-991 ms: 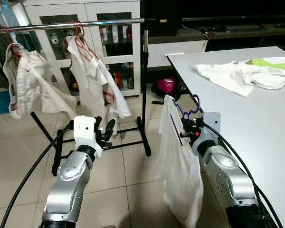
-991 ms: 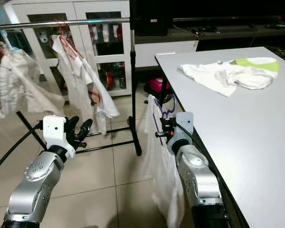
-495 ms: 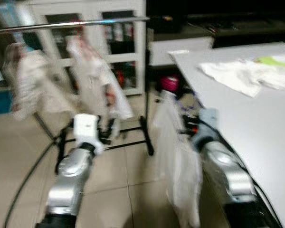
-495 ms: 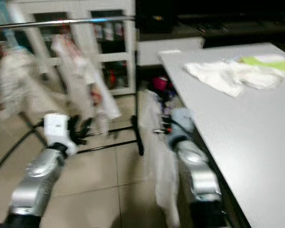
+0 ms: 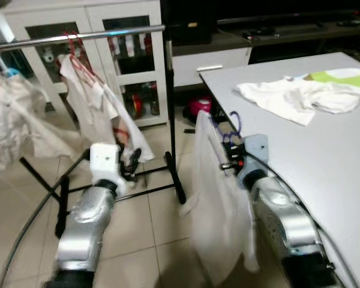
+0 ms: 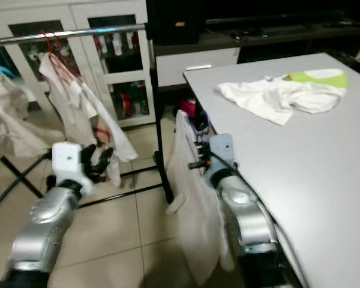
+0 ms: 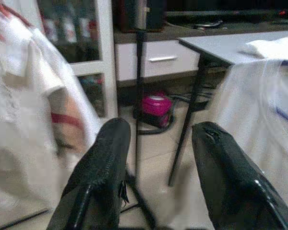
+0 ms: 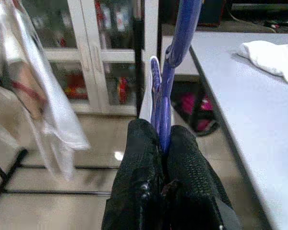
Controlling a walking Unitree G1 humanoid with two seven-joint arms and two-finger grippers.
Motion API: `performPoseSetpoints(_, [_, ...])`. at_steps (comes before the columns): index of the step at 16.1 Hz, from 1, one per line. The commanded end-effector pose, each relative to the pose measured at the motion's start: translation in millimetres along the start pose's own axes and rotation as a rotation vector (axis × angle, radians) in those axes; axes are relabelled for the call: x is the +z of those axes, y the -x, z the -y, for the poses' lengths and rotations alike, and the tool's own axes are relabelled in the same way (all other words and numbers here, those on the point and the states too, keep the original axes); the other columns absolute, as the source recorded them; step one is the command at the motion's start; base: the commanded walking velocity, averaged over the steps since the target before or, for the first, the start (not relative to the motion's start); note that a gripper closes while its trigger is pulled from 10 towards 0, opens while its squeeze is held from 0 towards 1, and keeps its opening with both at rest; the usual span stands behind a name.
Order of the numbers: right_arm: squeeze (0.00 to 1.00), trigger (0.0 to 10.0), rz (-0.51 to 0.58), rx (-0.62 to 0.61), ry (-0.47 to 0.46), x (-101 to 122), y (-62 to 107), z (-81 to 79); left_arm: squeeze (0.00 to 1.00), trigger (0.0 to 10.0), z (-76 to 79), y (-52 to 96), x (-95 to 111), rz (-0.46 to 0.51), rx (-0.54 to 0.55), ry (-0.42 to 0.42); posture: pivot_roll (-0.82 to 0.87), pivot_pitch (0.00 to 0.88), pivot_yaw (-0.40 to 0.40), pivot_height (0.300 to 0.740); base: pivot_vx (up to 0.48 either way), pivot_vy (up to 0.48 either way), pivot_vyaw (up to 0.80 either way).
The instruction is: Hang hanger
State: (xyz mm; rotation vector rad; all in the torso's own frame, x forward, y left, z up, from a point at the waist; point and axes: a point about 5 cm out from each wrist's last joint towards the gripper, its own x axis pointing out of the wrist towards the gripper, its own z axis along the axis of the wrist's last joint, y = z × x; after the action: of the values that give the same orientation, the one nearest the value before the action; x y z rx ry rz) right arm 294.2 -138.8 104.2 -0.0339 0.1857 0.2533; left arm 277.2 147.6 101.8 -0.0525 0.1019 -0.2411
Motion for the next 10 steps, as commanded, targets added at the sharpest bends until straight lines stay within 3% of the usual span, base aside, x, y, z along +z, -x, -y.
performPoseSetpoints(1, [0.00,10.0,0.068,0.040,0.015,14.9,-4.3,-10.2,0.00,10.0,-9.5,2.9,0.9,-0.002,0.032,-0.023,-0.06,0.000,0.020,0.740,0.304,0.000,0.80])
performPoseSetpoints(3, [0.00,10.0,0.055,0.026,0.024,12.0,-4.3,-6.7,0.00,10.0,-6.7,2.1,0.6,0.004,0.029,-0.027,-0.06,0.000,0.009,0.740,0.304,0.000,0.61])
performPoseSetpoints(10, [0.00,10.0,0.063,-0.006,0.036,13.0,-5.1,1.0,0.00,10.0,-3.4,-2.0,-0.1,0.017,0.030,-0.026,-0.08,0.000,0.004,0.740,0.304,0.000,0.00])
